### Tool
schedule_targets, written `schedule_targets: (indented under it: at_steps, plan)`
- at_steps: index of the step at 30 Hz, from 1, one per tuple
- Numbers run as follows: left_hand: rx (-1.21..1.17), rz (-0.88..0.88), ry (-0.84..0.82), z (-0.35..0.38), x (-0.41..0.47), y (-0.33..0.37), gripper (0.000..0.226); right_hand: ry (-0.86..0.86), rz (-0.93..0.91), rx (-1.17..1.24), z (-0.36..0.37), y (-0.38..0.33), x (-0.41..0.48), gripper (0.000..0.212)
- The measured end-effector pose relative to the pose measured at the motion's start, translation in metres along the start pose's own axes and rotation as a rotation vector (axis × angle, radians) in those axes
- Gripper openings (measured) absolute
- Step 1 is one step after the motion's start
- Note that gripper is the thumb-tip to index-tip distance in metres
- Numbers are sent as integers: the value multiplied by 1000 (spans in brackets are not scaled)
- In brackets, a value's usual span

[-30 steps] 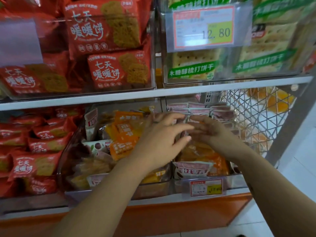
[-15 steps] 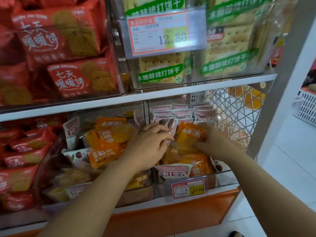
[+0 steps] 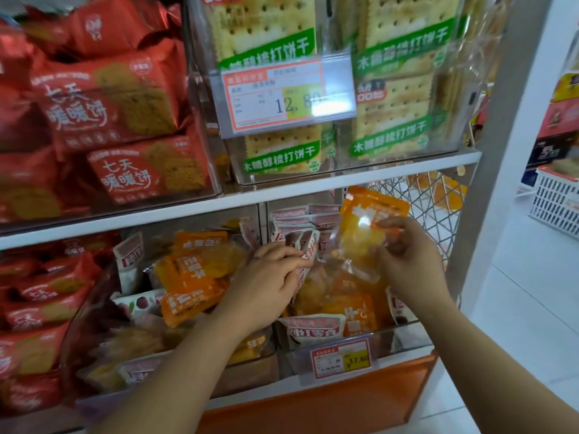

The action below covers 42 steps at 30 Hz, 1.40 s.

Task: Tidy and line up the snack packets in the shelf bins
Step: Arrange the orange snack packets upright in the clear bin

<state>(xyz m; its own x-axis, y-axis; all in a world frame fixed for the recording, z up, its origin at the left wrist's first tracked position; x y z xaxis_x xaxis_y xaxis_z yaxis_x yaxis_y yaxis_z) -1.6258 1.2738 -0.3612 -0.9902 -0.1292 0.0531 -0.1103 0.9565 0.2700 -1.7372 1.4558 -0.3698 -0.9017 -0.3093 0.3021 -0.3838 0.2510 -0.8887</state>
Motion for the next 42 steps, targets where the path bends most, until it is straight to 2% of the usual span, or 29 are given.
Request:
schedule_targets:
  at_steps: [3,6,10,15,17,20,22,27,31,34,37,39,42]
  plan:
    - [-48,0,-17,-1,0,2,37,126,-6,220,-12,-8,-4,25]
    - [-177,-38,-9,-4,-3,5,39,165,37,414,-15,-12,-9,22]
    - [-449,-65,108,-13,-10,14,61,212,-24,469,-14,-28,-26,22]
    - [-694,-6,146,-22,-13,25,82,122,-113,461,3,-42,-50,17]
    - [-723,8,86,-25,-16,25,77,78,-107,449,4,-41,-53,17]
    - [-722,4,25,-27,-26,25,48,-23,-143,388,9,-46,-64,26]
    - [-735,11,74,-31,-34,24,31,-79,-229,243,16,-55,-77,29]
    - [-948,1,259,-39,-71,10,21,-69,-424,80,34,-84,-89,31]
    - [-858,1,465,-55,-109,-13,15,-94,-704,28,59,-118,-95,12]
    - [-790,-17,613,-70,-136,-33,19,-137,-869,16,87,-138,-94,21]
    - [-546,-27,719,-83,-152,-55,22,-223,-841,-39,122,-149,-84,14]
    - [-353,-47,737,-82,-155,-73,29,-298,-768,-97,142,-150,-76,20]
    - [-147,-114,623,-69,-150,-98,39,-423,-652,-240,156,-135,-67,23]
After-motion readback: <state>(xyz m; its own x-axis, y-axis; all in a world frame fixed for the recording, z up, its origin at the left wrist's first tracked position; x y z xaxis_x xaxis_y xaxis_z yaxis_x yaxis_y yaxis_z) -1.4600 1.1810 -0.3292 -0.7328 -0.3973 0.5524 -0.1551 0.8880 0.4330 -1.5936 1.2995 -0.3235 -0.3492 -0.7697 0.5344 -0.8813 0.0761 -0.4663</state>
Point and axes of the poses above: each hand's wrist, its own x-axis towards the middle knuckle, its own z-axis out of the palm, y = z × x, the point moved 4 cm from there along x, towards the middle knuckle, and after that the axes turned 5 degrees about -y, right-handed, at the moved point
